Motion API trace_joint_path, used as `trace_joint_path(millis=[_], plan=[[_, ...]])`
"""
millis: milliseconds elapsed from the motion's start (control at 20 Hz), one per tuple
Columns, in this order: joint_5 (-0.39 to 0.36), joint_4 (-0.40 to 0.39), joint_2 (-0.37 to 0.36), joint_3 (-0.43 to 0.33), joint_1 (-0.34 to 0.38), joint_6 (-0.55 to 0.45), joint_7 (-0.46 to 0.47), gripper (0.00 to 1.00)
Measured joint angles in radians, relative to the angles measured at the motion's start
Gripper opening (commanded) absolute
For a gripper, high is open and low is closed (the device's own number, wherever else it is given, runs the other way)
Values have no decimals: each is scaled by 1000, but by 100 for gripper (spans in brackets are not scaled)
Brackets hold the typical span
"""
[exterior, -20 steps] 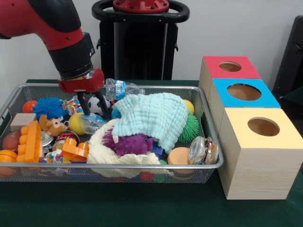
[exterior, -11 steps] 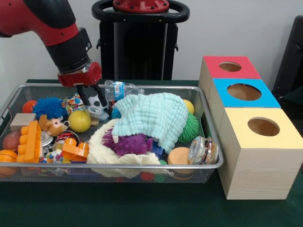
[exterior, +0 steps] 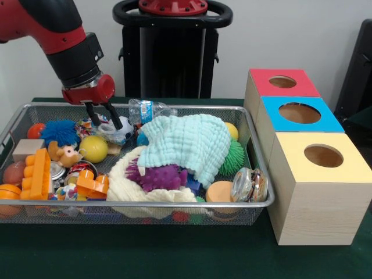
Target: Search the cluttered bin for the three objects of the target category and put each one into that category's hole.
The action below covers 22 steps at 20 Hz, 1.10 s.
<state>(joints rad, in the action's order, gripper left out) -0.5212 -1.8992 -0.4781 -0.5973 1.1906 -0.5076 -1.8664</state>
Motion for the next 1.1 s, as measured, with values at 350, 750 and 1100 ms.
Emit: trace_joint_path(millis=[350,750,1100], plan=[[0,0,-5,-5,-5,-4,0,100],[0,0,-24,-17,-7,-8,0,100],[0,12,-13,-18,-38,-8,0,100]])
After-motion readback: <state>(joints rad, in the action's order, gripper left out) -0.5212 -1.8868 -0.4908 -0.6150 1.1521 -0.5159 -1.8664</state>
